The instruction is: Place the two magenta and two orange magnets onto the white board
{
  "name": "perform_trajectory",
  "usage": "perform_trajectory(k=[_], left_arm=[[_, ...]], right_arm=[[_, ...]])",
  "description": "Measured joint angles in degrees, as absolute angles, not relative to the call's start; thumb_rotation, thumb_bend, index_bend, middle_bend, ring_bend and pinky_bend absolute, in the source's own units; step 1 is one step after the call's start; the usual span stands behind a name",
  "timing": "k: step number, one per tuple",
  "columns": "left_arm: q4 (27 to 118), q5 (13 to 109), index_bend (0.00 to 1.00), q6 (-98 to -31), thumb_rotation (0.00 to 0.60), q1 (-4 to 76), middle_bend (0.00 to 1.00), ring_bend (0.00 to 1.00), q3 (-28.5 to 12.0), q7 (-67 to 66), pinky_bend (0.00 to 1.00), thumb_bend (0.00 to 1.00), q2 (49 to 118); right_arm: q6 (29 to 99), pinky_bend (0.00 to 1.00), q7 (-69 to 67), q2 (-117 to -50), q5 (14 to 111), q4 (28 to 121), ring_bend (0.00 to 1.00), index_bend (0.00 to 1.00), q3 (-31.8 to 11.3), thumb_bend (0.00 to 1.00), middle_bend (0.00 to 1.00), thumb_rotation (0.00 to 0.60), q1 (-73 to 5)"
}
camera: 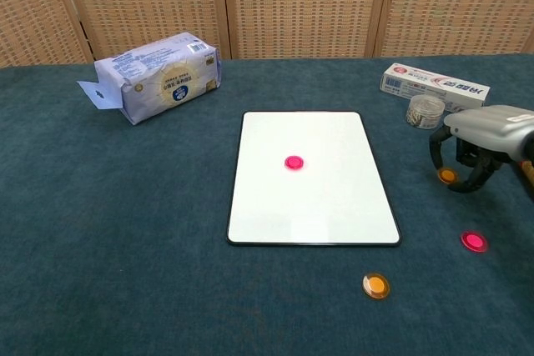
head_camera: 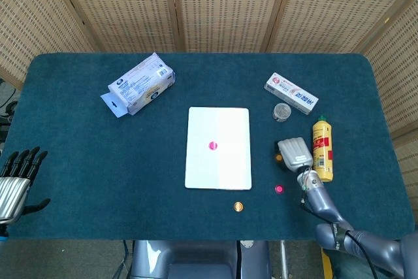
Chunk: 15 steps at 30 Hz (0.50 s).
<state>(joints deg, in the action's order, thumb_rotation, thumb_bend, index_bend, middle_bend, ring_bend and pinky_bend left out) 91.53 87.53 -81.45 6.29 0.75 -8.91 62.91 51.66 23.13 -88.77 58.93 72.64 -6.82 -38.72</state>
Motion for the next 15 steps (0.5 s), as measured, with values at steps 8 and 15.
perform_trajectory(k=[8,15], left_arm=[[91.57,87.48,0.00,-81.69,0.600,6.20,0.00,0.00,0.65,-7.99,0.00,0.00,62.58],[91.35,86.67,0.00,-81.39,0.600,6.30,0.00,0.00,0.22,-5.45,0.00,0.00,61.66]], right_arm=[[51.63,1.00,28.30,-88.68,54.74,78.89,0.92,0.59,-12.53,0.34,0.95,0.600,-43.54],[51.90,1.00,38.83,-94.20,43.04,78.08,0.92,0.59,-15.34,0.36,0.95,0.600,-50.57]])
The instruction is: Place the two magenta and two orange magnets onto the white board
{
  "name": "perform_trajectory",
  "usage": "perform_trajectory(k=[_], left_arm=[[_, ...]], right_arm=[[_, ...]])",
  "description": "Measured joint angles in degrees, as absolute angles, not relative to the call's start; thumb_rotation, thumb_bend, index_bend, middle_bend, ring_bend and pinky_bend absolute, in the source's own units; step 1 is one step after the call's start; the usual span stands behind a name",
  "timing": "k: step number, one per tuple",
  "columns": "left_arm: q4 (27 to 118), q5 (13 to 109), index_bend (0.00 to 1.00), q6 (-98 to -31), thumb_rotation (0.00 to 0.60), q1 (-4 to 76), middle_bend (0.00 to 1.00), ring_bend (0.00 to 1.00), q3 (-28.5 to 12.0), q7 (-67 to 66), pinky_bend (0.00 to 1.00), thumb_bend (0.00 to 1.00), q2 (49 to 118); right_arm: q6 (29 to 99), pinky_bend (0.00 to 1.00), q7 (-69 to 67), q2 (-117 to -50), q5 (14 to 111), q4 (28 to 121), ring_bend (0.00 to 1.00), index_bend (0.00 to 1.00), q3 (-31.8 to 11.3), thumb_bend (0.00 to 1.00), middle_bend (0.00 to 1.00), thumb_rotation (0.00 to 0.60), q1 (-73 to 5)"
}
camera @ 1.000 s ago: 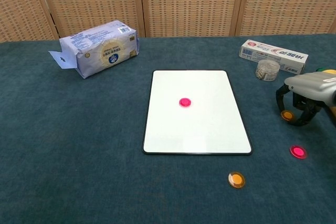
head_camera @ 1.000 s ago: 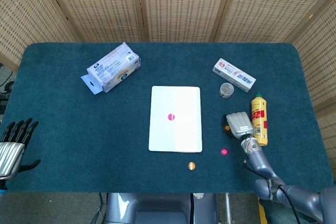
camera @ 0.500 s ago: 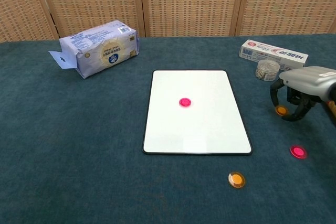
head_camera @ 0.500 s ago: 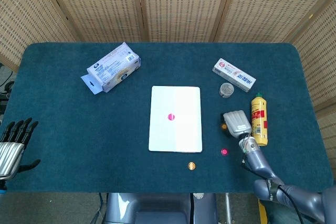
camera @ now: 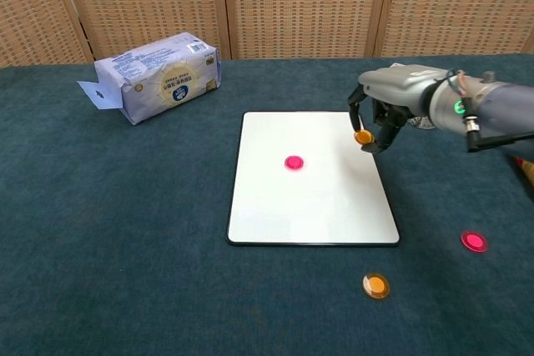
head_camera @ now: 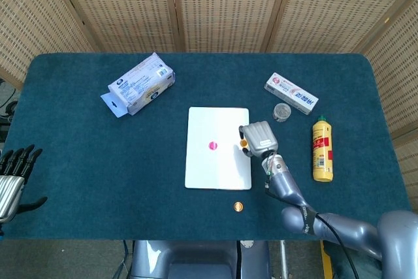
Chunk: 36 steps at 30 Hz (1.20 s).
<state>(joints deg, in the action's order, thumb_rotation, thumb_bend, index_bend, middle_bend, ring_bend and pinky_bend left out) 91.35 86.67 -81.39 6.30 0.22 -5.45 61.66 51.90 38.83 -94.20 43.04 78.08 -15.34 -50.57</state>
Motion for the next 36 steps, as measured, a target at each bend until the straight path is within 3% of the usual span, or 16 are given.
perform_trajectory(k=[6,20,28,36], left_arm=[[91.14,86.35,0.00,-80.67,0.600,6.62,0.00,0.00,0.09,-4.23,0.00,0.00,61.20],[91.16,86.94,0.00,-80.91,0.600,6.55,0.00,0.00,0.39,-4.00,0.00,0.00,61.09],[91.30,88.27,0.00,-81.57,0.600,6.31,0.00,0.00,0.98,-4.70,0.00,0.00,61.30],[91.46,89.27,0.00,-82.20,0.600,6.03,0.00,0.00,1.43,-5.87,0.00,0.00,61.73]], right_arm=[[53.37,1.00,44.19,-98.96,36.14,74.45,0.92,0.38,-16.15,0.30,0.95,0.600,-54.86],[57.25,1.00,42.61,-94.53,39.36,82.24,0.92,0.36,-14.23,0.31,0.95,0.600,-52.97],[60.71,1.00,34.65,-84.97,50.34,91.71,0.92,0.37,-6.42,0.31,0.95,0.600,-44.22],[63.29,1.00,25.96,-80.91,59.84,93.24,0.92,0.39,1.01,0.34,0.95,0.600,-36.34]])
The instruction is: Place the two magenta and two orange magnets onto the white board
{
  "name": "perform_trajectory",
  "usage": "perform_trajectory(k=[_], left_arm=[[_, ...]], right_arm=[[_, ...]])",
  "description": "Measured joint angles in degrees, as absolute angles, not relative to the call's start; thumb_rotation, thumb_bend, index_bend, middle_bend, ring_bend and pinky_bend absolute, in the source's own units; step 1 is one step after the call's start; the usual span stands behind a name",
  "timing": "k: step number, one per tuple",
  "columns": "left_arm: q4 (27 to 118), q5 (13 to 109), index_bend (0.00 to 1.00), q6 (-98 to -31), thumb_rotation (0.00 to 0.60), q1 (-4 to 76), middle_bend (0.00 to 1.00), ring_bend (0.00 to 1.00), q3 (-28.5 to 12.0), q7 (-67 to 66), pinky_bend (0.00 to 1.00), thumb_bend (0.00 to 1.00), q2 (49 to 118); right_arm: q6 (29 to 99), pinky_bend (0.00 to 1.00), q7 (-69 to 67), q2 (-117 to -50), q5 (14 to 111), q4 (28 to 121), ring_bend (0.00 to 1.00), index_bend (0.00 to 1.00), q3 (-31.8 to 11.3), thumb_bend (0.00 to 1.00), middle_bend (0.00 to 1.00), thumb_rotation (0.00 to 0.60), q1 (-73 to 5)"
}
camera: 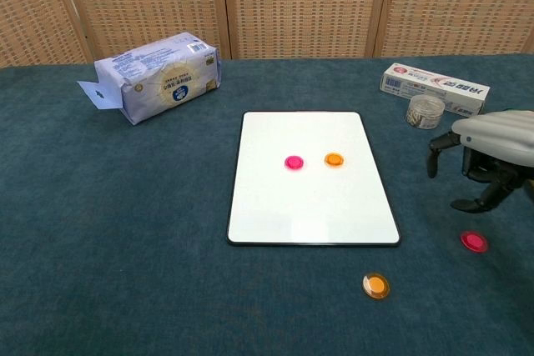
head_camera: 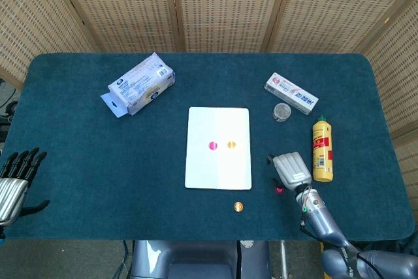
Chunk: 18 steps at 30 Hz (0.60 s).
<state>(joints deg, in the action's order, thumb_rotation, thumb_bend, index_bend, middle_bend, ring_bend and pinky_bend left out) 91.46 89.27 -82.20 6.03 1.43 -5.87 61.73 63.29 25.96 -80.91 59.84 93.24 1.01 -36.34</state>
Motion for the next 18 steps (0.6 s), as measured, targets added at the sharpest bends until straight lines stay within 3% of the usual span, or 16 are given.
perform_trajectory(k=[6,18], left_arm=[[91.60,89.54,0.00,-82.21,0.600,5.97,0.00,0.00,1.62,-6.70,0.00,0.00,62.01],[91.52,89.11,0.00,-81.77,0.600,6.12,0.00,0.00,1.50,-6.75,0.00,0.00,62.09]], right_arm=[[64.36,1.00,21.71,-80.29,65.48,91.09,0.92,0.40,3.68,0.34,0.95,0.600,-32.48],[63.47,1.00,20.38,-82.45,68.36,87.96,0.92,0.44,3.94,0.34,0.95,0.600,-29.83]])
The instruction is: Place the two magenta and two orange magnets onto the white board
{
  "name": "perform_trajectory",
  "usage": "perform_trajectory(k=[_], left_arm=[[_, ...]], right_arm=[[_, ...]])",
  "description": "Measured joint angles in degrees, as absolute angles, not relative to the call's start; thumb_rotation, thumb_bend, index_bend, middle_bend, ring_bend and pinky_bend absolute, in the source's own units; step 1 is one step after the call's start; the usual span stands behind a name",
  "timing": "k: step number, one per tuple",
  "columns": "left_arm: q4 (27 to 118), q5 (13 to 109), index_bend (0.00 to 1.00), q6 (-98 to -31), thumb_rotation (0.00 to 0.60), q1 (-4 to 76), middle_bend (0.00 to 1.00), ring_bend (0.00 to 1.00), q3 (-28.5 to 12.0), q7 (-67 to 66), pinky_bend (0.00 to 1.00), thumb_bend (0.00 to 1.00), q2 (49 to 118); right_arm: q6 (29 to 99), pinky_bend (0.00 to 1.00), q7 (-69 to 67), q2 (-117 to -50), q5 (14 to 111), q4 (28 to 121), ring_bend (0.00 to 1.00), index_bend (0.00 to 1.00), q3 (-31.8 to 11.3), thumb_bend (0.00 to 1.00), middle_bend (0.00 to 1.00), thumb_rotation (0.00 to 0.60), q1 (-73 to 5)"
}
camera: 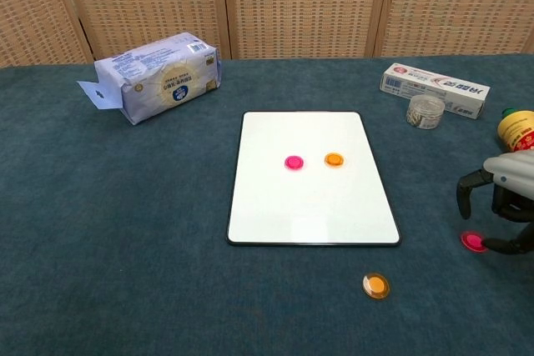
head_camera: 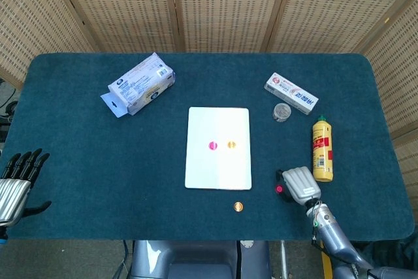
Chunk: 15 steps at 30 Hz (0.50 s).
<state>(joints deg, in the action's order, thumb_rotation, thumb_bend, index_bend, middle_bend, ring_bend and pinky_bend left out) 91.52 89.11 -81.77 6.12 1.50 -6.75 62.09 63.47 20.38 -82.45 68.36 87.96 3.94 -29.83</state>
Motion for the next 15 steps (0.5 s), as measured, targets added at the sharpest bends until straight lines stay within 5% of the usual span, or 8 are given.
perform_trajectory(k=[15], left_arm=[[91.51,89.07,0.00,-81.81,0.600,6.09,0.00,0.00,1.48,-6.81,0.00,0.00,62.09]], right_arm=[[61.29,1.00,21.53,-83.68,68.28,86.55,0.93,0.44,2.28,0.34,0.95,0.600,-28.59]])
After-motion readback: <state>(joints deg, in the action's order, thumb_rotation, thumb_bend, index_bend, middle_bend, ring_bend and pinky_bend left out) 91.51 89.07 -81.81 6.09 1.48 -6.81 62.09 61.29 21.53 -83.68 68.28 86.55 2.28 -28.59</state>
